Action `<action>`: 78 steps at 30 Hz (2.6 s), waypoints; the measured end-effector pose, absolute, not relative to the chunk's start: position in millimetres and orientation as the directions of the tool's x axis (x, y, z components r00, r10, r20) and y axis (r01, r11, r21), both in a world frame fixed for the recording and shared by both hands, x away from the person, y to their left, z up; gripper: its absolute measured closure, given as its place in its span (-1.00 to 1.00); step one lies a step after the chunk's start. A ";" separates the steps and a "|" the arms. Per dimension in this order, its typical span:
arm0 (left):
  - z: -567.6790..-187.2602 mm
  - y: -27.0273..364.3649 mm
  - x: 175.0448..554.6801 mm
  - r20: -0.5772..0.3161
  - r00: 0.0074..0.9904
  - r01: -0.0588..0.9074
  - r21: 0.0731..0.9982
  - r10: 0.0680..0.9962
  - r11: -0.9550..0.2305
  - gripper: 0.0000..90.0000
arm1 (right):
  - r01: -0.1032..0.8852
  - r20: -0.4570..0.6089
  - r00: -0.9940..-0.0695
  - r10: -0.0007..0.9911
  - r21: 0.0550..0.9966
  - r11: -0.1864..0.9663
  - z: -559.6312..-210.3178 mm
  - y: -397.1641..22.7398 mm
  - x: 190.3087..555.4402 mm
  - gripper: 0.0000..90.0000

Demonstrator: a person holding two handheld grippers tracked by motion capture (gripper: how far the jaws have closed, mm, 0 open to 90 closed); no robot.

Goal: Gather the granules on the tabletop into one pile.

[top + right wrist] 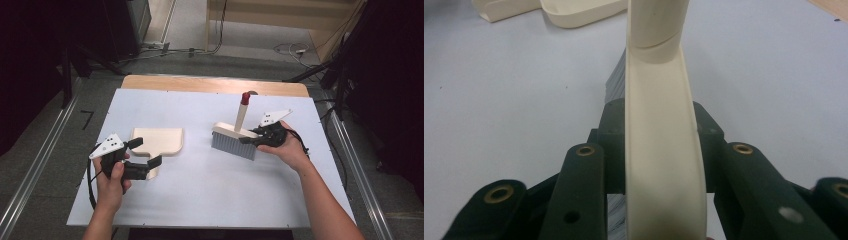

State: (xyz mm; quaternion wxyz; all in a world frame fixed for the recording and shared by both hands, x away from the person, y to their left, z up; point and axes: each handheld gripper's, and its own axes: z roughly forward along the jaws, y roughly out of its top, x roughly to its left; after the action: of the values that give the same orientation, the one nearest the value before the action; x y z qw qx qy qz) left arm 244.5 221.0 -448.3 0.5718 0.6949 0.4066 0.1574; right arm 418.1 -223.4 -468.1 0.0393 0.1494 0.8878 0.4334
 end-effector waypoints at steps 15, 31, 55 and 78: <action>-448.7 222.0 244.4 -0.247 0.619 0.389 0.921 0.746 -0.017 -1.00 | 0.213 0.068 -0.958 0.279 0.819 0.533 -448.7 -230.4 408.4 0.46; -449.2 220.8 244.8 -0.244 0.623 0.388 0.921 0.743 -0.023 -1.00 | 0.231 -0.108 -0.845 0.523 0.809 0.540 -449.9 -207.3 443.9 0.46; -449.6 220.7 243.7 -0.247 0.623 0.390 0.921 0.742 -0.020 -1.00 | 0.319 -0.107 -0.683 0.722 0.846 0.427 -440.8 -223.6 373.3 0.46; -439.2 230.8 237.6 -0.281 0.601 0.371 0.927 0.748 0.050 -1.00 | 0.556 0.057 -0.155 0.986 0.830 0.039 -478.1 -171.8 324.7 0.46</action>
State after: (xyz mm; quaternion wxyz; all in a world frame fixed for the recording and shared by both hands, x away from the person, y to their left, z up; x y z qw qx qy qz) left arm 237.6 230.8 -439.2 0.5925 0.6705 0.4172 0.1590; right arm 324.7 -171.8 -478.1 0.2874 0.5831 0.6612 0.3746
